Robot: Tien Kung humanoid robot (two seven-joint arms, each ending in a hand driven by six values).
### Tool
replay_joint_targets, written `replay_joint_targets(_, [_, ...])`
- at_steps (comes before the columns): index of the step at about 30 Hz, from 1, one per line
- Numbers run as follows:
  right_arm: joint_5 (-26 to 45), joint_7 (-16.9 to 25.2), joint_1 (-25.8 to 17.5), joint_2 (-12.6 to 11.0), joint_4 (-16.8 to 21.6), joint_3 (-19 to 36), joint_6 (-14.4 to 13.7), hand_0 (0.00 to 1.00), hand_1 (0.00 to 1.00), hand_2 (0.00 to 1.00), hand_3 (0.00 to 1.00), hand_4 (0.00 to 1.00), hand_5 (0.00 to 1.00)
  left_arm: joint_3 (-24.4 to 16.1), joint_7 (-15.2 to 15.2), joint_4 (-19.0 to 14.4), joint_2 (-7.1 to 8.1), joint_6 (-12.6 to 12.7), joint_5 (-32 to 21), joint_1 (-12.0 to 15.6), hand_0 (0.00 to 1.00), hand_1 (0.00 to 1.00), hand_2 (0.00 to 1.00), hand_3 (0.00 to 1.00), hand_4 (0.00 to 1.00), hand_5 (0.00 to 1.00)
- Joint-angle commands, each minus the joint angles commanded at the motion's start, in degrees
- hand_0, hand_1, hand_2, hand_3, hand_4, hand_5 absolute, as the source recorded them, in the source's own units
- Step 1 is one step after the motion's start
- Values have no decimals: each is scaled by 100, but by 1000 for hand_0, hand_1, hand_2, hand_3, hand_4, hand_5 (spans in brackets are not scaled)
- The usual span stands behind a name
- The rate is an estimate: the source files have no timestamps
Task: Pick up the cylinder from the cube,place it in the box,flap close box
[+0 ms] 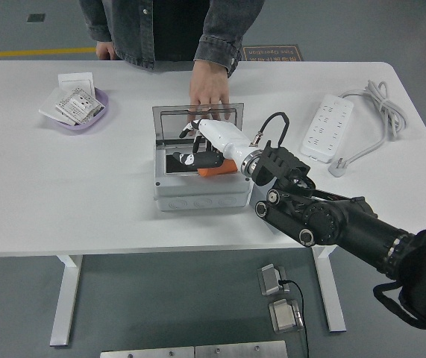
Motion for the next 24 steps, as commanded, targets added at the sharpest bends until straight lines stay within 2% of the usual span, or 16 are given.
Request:
replay_joint_targets(2, [-9, 20, -2, 0, 6, 25, 5, 342, 221, 382, 715, 815, 606, 1, 0, 0, -3, -6, 10, 0, 694, 703, 611, 659, 751, 543])
replay_joint_targets(13, [-22, 131, 16, 0, -15, 134, 37, 356, 219, 371, 715, 823, 611, -60, 4, 0, -20, -29, 140, -21, 693, 702, 596, 655, 750, 541])
replay_joint_targets(14, [-27, 135, 16, 0, -23, 136, 44, 453, 265, 388, 720, 835, 612, -63, 4, 0, -21, -31, 147, -21, 692, 702, 582, 653, 747, 537])
replay_joint_targets(19, [-41, 149, 10, 0, -64, 146, 74, 453, 265, 388, 720, 835, 612, -72, 5, 0, -31, -37, 174, -11, 692, 702, 582, 653, 747, 537])
replay_joint_targets(20, [-38, 153, 9, 0, -71, 149, 77, 590, 325, 410, 720, 839, 616, -74, 4, 0, -32, -38, 180, -8, 691, 701, 569, 652, 744, 529])
replay_joint_targets(24, [-23, 169, 10, 0, -95, 168, 86, 590, 325, 410, 720, 839, 616, -91, 2, 0, -40, -41, 210, -4, 691, 701, 569, 652, 744, 529])
